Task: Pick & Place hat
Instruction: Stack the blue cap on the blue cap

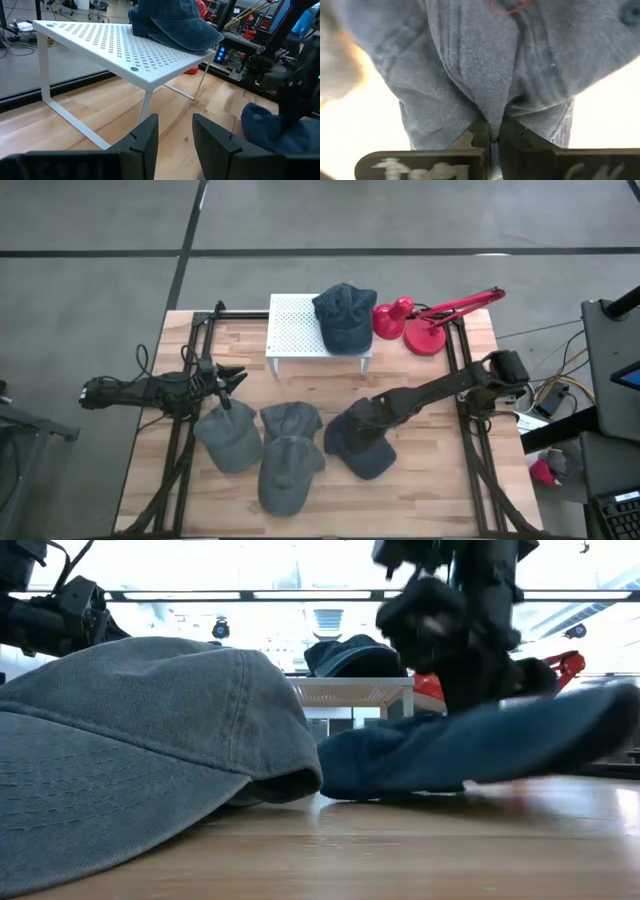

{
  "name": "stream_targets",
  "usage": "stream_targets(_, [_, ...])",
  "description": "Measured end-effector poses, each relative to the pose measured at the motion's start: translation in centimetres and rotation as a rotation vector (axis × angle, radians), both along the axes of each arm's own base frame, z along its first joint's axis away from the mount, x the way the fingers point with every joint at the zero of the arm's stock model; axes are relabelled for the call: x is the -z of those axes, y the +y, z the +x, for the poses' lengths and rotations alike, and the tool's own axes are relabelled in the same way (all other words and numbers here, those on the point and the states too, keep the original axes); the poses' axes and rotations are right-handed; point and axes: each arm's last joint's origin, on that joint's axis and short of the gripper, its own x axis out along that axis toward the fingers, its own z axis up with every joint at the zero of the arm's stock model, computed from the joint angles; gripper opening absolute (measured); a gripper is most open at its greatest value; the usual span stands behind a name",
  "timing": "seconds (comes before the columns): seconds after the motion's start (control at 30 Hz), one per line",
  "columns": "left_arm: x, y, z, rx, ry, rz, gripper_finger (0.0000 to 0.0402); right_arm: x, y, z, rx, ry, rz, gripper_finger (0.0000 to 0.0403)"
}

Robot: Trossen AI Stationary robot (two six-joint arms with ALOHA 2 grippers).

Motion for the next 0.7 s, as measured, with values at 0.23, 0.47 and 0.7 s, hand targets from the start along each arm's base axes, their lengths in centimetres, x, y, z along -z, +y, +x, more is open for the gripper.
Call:
stream_targets(0.23, [0.0, 0.0, 0.0, 0.0, 0.0, 0.0, 0.0122, -5.0, -0.4, -1.6, -0.1, -0.185, -0.002, 0.001])
stream_targets(0.47, [0.0, 0.0, 0.0, 0.0, 0.001, 0.0, 0.0122, -9.5, -0.8, -3.4, -0.132, -0.4, 0.007, 0.0009])
stream_targets(0.7, [0.0, 0.0, 0.0, 0.0, 0.001, 0.001, 0.0122, -13.7, -1.5, -3.8, -0.041, -0.732, -0.138, 0.001])
